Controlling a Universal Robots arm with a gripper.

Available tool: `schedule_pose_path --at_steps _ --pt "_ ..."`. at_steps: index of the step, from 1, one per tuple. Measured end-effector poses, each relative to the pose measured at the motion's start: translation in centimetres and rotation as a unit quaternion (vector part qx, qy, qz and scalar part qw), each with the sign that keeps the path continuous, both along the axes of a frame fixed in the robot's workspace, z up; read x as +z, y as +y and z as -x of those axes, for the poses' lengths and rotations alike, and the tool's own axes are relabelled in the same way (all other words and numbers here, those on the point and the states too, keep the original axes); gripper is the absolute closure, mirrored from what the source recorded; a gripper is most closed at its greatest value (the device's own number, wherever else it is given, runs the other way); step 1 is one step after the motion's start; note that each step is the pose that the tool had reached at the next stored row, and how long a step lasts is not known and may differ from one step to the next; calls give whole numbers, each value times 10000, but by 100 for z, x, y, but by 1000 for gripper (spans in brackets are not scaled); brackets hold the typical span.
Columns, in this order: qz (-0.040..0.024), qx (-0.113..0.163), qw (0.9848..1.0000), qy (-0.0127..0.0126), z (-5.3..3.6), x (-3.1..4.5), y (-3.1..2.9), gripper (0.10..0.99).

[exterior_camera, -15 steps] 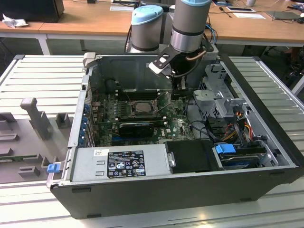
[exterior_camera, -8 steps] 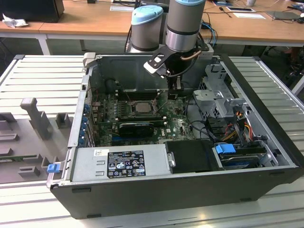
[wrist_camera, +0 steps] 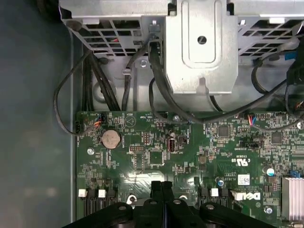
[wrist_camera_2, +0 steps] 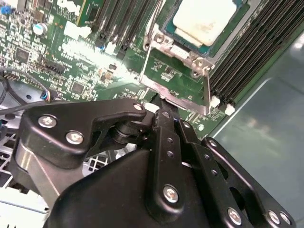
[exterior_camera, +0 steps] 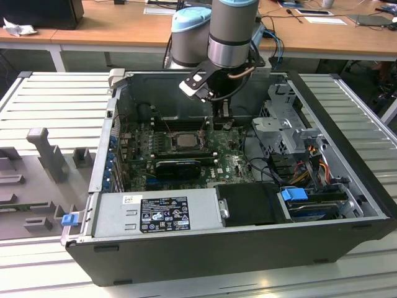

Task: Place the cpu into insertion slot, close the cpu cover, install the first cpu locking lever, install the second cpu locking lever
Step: 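Close the cpu cover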

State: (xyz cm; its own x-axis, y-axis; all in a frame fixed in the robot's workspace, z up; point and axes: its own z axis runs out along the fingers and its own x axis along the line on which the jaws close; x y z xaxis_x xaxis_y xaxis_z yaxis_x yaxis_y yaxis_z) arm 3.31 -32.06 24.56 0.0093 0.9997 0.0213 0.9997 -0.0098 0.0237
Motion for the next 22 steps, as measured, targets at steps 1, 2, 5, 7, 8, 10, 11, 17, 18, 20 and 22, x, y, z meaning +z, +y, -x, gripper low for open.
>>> schedule_pose_path --at_steps 1,2,5,7,8,10,11,17,18,20,22 --pt "0 0 10000 0 28 0 0 980" --pt "1 0 10000 0 55 0 0 980" --pt "0 0 10000 0 113 0 0 980" --pt "0 1 10000 0 159 0 0 980" --pt "0 0 10000 0 185 0 0 980" --pt "0 1 10000 0 240 0 0 980" --pt "0 0 10000 -1 289 0 0 980" --pt "0 1 10000 -4 438 -93 4 980" --pt "-1 0 10000 -4 446 -106 4 980" --pt "-1 1 10000 -4 475 -121 4 980" --pt "-1 1 10000 -4 510 -126 3 980"
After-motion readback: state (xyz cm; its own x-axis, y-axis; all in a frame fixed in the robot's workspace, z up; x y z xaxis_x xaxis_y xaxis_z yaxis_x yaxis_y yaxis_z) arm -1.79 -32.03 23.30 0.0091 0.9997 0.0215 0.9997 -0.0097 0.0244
